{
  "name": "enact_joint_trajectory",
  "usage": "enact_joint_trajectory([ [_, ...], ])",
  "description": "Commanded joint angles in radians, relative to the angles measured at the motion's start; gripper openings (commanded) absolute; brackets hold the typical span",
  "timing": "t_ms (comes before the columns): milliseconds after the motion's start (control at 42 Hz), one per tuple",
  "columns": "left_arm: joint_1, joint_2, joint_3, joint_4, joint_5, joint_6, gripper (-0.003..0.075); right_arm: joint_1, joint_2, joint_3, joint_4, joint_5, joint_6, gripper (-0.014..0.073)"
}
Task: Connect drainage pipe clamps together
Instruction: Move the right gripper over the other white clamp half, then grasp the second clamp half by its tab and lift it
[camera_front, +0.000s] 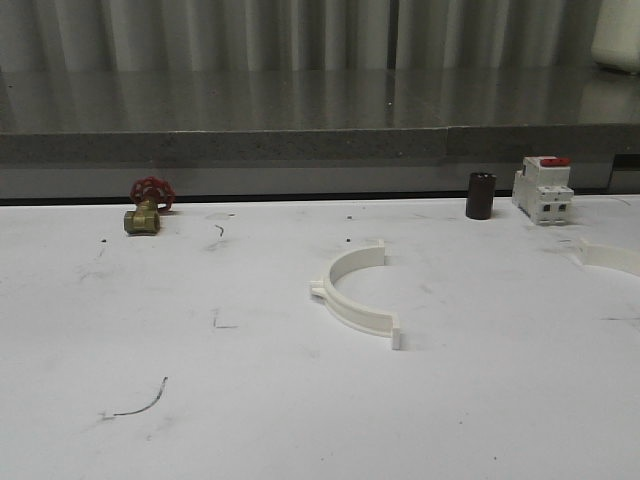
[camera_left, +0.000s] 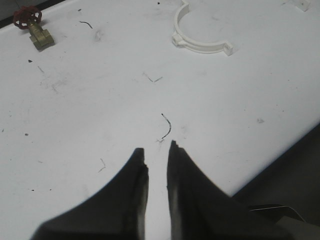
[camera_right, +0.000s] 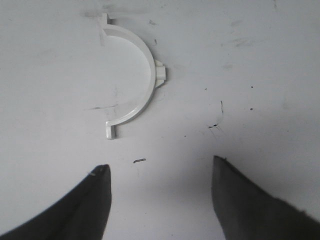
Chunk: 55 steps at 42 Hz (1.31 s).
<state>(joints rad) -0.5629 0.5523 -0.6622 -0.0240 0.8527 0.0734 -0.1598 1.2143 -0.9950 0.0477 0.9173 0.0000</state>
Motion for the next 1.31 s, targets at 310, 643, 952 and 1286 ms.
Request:
enact_joint_trajectory([
  [310, 0.0, 0.003, -0.026, -0.009, -0.066, 0.001, 0.0023, -0.008, 0.303, -0.144, 0.058, -0.108, -0.084, 0.0469],
  [643, 0.0, 0.003, -0.026, -0.009, -0.066, 0.001, -0.002, -0.008, 0.482, -0.178, 0.058, -0.221, -0.084, 0.0469],
  [952, 0.0, 0.003, -0.026, -0.009, -0.066, 0.001, -0.002, -0.008, 0.583, -0.178, 0.058, -0.287, -0.084, 0.0469],
  [1286, 0.0, 0.003, -0.026, -0.009, -0.066, 0.001, -0.002, -0.008, 0.601, -0.178, 0.058, -0.296, -0.084, 0.0212],
])
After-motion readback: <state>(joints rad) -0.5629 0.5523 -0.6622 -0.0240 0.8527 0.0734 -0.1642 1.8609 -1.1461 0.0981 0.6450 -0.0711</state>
